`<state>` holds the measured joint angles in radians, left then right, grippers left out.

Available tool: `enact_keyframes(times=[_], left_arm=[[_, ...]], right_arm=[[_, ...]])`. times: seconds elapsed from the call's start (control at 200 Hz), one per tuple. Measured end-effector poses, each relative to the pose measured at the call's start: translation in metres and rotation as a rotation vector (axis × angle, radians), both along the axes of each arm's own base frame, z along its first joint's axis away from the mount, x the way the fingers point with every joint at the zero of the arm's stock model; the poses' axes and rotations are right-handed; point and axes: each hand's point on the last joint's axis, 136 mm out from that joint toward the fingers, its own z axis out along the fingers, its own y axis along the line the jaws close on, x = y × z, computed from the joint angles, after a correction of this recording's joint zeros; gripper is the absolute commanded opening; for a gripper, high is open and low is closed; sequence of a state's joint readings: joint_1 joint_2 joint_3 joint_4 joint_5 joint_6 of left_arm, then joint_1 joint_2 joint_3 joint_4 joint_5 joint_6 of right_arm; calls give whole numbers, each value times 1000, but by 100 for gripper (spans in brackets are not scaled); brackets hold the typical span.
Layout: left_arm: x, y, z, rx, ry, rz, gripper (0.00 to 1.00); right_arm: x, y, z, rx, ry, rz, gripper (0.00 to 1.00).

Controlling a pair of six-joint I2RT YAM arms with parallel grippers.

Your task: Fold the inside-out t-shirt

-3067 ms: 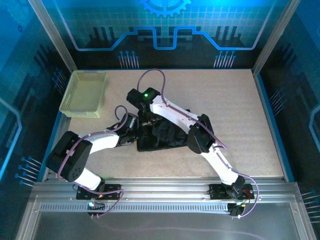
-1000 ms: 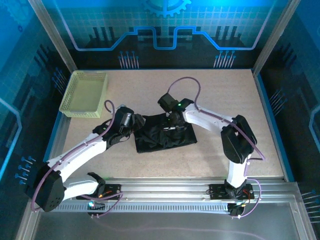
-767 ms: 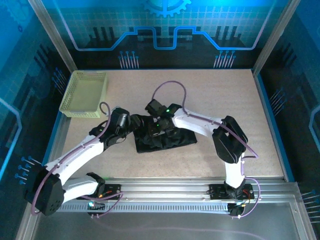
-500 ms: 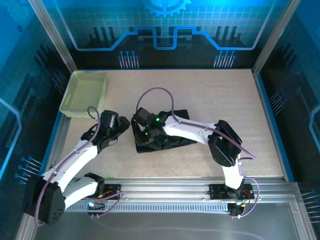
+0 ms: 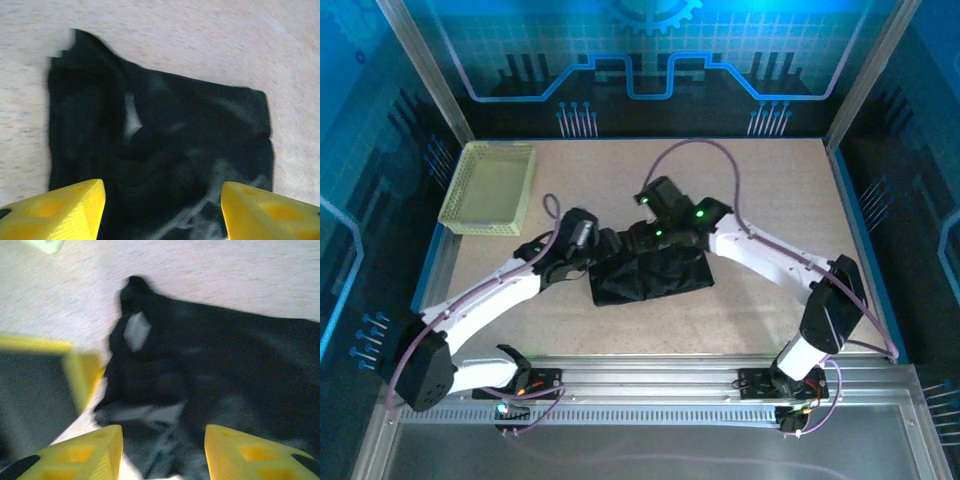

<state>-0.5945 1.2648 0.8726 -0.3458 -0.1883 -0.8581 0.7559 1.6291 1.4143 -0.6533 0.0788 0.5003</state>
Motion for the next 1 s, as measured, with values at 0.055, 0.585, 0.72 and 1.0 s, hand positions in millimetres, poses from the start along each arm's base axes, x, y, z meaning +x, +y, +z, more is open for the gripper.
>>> enact_keyframes(times=[0.055, 0.585, 0.72, 1.0], left_arm=[[-2, -22, 1, 9, 0, -53, 65], [-14, -131, -62, 16, 93, -289, 62], [-13, -125, -75, 41, 111, -270, 61], [-45, -36, -88, 118, 123, -47, 62]], right_arm=[[15, -23, -17, -14, 27, -66, 48], [42, -60, -101, 35, 203, -202, 48], [47, -72, -123, 23, 245, -244, 48], [43, -89, -157, -75, 307, -321, 48]])
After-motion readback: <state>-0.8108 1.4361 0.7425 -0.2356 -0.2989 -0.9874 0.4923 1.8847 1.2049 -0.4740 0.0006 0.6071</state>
